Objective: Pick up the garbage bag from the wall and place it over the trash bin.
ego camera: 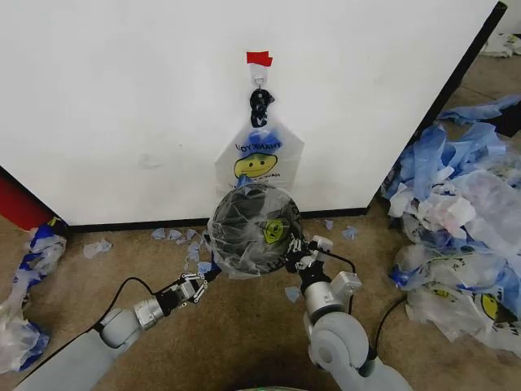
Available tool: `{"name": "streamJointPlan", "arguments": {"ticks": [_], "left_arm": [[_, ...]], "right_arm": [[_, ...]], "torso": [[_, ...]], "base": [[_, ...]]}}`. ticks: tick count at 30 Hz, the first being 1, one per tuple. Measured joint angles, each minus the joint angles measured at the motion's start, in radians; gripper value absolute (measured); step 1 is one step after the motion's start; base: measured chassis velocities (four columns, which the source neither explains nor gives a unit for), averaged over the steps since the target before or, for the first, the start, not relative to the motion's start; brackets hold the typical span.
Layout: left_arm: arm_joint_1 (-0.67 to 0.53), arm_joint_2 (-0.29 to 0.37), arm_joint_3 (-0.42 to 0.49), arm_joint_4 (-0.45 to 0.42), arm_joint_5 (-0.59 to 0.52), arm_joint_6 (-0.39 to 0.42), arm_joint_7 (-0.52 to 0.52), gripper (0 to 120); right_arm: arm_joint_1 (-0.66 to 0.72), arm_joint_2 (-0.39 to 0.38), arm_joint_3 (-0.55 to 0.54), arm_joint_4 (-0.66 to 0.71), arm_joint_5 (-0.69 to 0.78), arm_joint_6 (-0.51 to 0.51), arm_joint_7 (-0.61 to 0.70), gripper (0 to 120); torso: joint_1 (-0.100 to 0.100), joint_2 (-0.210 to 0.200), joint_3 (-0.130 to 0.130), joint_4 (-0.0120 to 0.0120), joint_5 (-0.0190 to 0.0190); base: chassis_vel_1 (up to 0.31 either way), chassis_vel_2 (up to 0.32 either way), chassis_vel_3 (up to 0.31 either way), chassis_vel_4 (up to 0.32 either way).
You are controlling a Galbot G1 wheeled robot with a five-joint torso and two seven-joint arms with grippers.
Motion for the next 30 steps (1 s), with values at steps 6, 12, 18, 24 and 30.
{"name": "streamJointPlan", "arguments": {"ticks": [6, 12, 18, 24, 30], "left_arm": [[0.003, 0.012, -0.009, -0.006, 0.0, 0.001, 0.014, 3], [0.006, 0.029, -0.015, -0.007, 0.016, -0.003, 0.048, 25], [0.018, 0.035, -0.019, 0.0, 0.035, -0.009, 0.071, 45], [0.007, 0.049, -0.029, 0.018, 0.052, -0.009, 0.083, 66], [-0.003, 0.086, -0.063, 0.062, 0.084, 0.06, -0.066, 91]], "right_arm": [[0.008, 0.004, 0.0, -0.005, -0.004, 0.001, 0.0, 0], [0.016, 0.008, -0.001, -0.009, -0.005, 0.002, 0.0, 0], [0.015, 0.008, 0.002, -0.012, -0.006, 0.003, -0.001, 0], [0.015, 0.009, 0.003, -0.015, -0.01, 0.008, -0.006, 0], [0.014, 0.006, 0.006, -0.023, -0.02, 0.01, -0.01, 0]], "torso": [[0.0, 0.0, 0.0, -0.0002, 0.0001], [0.0, 0.0, 0.0, -0.0001, -0.0005], [0.0, 0.0, 0.0, 0.0001, -0.0001], [0.0, 0.0, 0.0, -0.0001, 0.0001], [0.0, 0.0, 0.0, 0.0, -0.0001]], "base": [[0.0, 0.0, 0.0, 0.0], [0.0, 0.0, 0.0, 0.0], [0.0, 0.0, 0.0, 0.0], [0.0, 0.0, 0.0, 0.0], [0.0, 0.0, 0.0, 0.0]]}}
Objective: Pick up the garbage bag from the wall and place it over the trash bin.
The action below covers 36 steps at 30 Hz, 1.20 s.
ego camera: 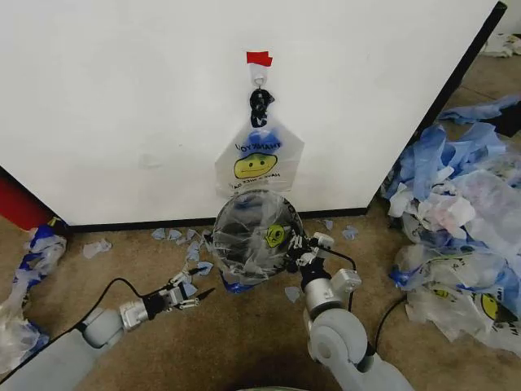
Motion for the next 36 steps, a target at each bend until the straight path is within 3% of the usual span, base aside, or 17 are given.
{"name": "streamJointPlan", "arguments": {"ticks": [1, 5, 8, 9, 11, 16, 17, 23, 28, 36], "left_arm": [[0.0, 0.0, 0.0, 0.0, 0.0, 0.0, 0.0, 91], [0.034, 0.071, -0.026, -0.083, -0.054, 0.11, -0.165, 98], [0.07, 0.129, -0.055, -0.232, -0.129, 0.201, -0.269, 97], [0.07, 0.129, -0.055, -0.232, -0.129, 0.201, -0.269, 97], [0.081, 0.151, -0.065, -0.318, -0.171, 0.239, -0.307, 94], [0.092, 0.194, -0.08, -0.598, -0.276, 0.35, -0.404, 94], [0.092, 0.194, -0.08, -0.598, -0.276, 0.35, -0.404, 94], [0.088, 0.197, -0.051, -0.8, -0.332, 0.471, -0.475, 82], [0.097, 0.183, -0.004, -0.849, -0.32, 0.502, -0.476, 66], [0.167, 0.171, 0.006, -0.843, -0.316, 0.486, -0.43, 36]], "right_arm": [[0.0, 0.0, 0.0, 0.0, 0.0, 0.0, 0.0, 0], [0.002, -0.003, 0.005, -0.023, -0.019, 0.009, -0.009, 0], [0.011, 0.0, 0.013, -0.049, -0.036, 0.018, -0.015, 0], [0.011, 0.0, 0.013, -0.049, -0.036, 0.018, -0.015, 0], [0.015, 0.002, 0.02, -0.064, -0.047, 0.023, -0.017, 0], [0.042, 0.014, 0.02, -0.114, -0.085, 0.027, -0.019, 0], [0.042, 0.014, 0.02, -0.114, -0.085, 0.027, -0.019, 0], [0.087, 0.015, 0.003, -0.165, -0.148, 0.032, -0.034, 0], [0.117, 0.012, -0.021, -0.199, -0.229, 0.05, -0.053, 0], [0.142, 0.026, -0.078, -0.248, -0.37, 0.108, -0.111, 0]], "torso": [[0.0, 0.0, 0.0, 0.0, 0.0], [0.0, 0.0, 0.0, 0.0001, -0.0001], [0.0, 0.0, 0.0, 0.0007, 0.0003], [0.0, 0.0, 0.0, 0.0007, 0.0003], [0.0, 0.0, 0.0, -0.0003, 0.0], [0.0, 0.0, 0.0, -0.0001, 0.0001], [0.0, 0.0, 0.0, -0.0001, 0.0001], [0.0, 0.0, 0.0, 0.0001, 0.0004], [0.0, 0.0, 0.0, -0.0002, 0.0002], [0.0, 0.0, 0.0, 0.0001, 0.0002]], "base": [[0.0, 0.0, 0.0, 0.0], [0.0, 0.0, 0.0, 0.0], [0.0, 0.0, 0.0, 0.0], [0.0, 0.0, 0.0, 0.0], [0.0, 0.0, 0.0, 0.0], [0.0, 0.0, 0.0, 0.0], [0.0, 0.0, 0.0, 0.0], [0.0, 0.0, 0.0, 0.0], [0.0, 0.0, 0.0, 0.0], [0.0, 0.0, 0.0, 0.0]]}}
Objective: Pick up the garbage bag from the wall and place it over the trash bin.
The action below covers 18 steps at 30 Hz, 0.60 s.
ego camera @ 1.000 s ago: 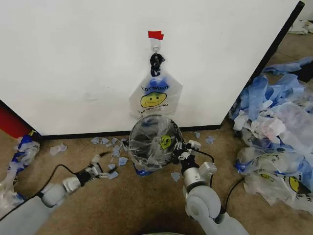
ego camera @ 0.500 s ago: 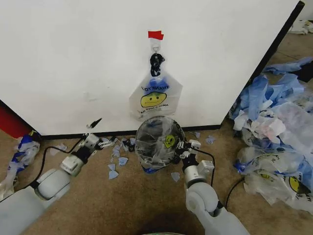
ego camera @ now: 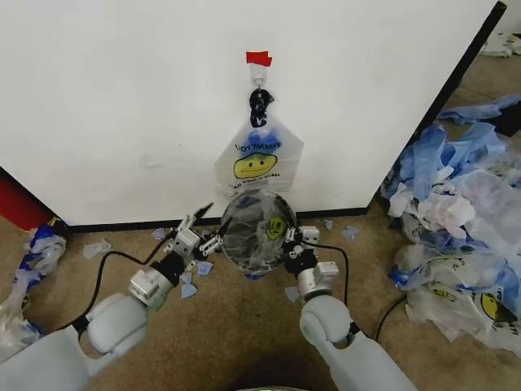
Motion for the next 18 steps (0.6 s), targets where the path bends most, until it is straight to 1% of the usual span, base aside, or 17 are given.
{"name": "streamJointPlan", "arguments": {"ticks": [3, 4, 5, 9, 10, 16, 18], "left_arm": [[0.004, -0.017, 0.012, 0.025, 0.001, -0.012, 0.018, 23], [0.004, -0.017, 0.012, 0.025, 0.001, -0.012, 0.018, 23], [0.003, -0.021, 0.018, 0.03, 0.001, -0.013, 0.02, 20], [-0.008, -0.033, 0.039, 0.058, -0.005, -0.012, 0.023, 3], [-0.011, -0.037, 0.044, 0.066, -0.01, -0.008, 0.022, 0], [-0.026, -0.043, 0.062, 0.095, -0.031, 0.022, -0.003, 0], [-0.032, -0.041, 0.063, 0.101, -0.06, 0.043, -0.019, 0]], "right_arm": [[0.009, 0.016, -0.023, -0.004, -0.035, 0.008, -0.01, 0], [0.009, 0.016, -0.023, -0.004, -0.035, 0.008, -0.01, 0], [0.011, 0.02, -0.027, -0.008, -0.05, 0.012, -0.015, 0], [0.015, 0.033, -0.032, -0.015, -0.107, 0.031, -0.035, 0], [0.016, 0.034, -0.033, -0.014, -0.116, 0.034, -0.038, 0], [0.018, 0.031, -0.034, -0.014, -0.162, 0.054, -0.053, 0], [0.026, 0.025, -0.043, -0.017, -0.184, 0.063, -0.061, 0]], "torso": [[0.0, 0.0, 0.0, 0.0, -0.0001], [0.0, 0.0, 0.0, 0.0, -0.0001], [0.0, 0.0, 0.0, 0.0, -0.0002], [0.0, 0.0, 0.0, -0.0003, -0.0001], [0.0, 0.0, 0.0, -0.0002, -0.0001], [0.0, 0.0, 0.0, -0.0002, -0.0002], [0.0, 0.0, 0.0, -0.0002, -0.0001]], "base": [[0.0, 0.0, 0.0, 0.0], [0.0, 0.0, 0.0, 0.0], [0.0, 0.0, 0.0, 0.0], [0.0, 0.0, 0.0, 0.0], [0.0, 0.0, 0.0, 0.0], [0.0, 0.0, 0.0, 0.0], [0.0, 0.0, 0.0, 0.0]]}}
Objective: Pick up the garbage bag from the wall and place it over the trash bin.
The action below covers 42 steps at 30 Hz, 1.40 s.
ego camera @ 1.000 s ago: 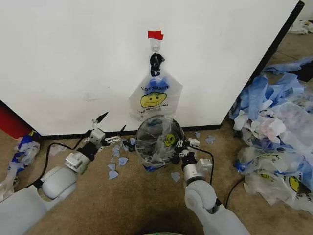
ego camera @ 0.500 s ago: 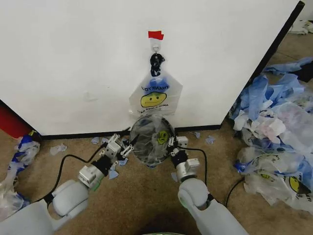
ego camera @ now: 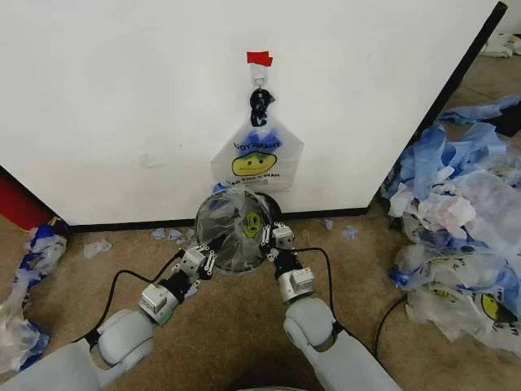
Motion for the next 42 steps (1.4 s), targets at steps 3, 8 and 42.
{"name": "streamJointPlan", "arguments": {"ticks": [3, 8, 42], "left_arm": [[-0.004, 0.003, -0.001, 0.0, -0.035, 0.019, -0.021, 0], [-0.017, 0.0, 0.011, -0.011, -0.131, 0.048, -0.061, 0], [-0.061, -0.063, 0.099, 0.061, -0.208, 0.098, -0.162, 0]], "right_arm": [[0.009, -0.004, -0.008, -0.005, -0.025, 0.014, -0.012, 0], [0.023, -0.012, -0.034, -0.008, -0.072, 0.041, -0.047, 0], [-0.013, -0.038, -0.116, -0.011, -0.175, 0.101, -0.128, 0]], "torso": [[0.0, 0.0, 0.0, 0.0001, 0.0], [0.0, 0.0, 0.0, 0.0003, 0.0003], [0.0, 0.0, 0.0, 0.0002, 0.0002]], "base": [[0.0, 0.0, 0.0, 0.0], [0.0, 0.0, 0.0, 0.0], [0.0, 0.0, 0.0, 0.0]]}}
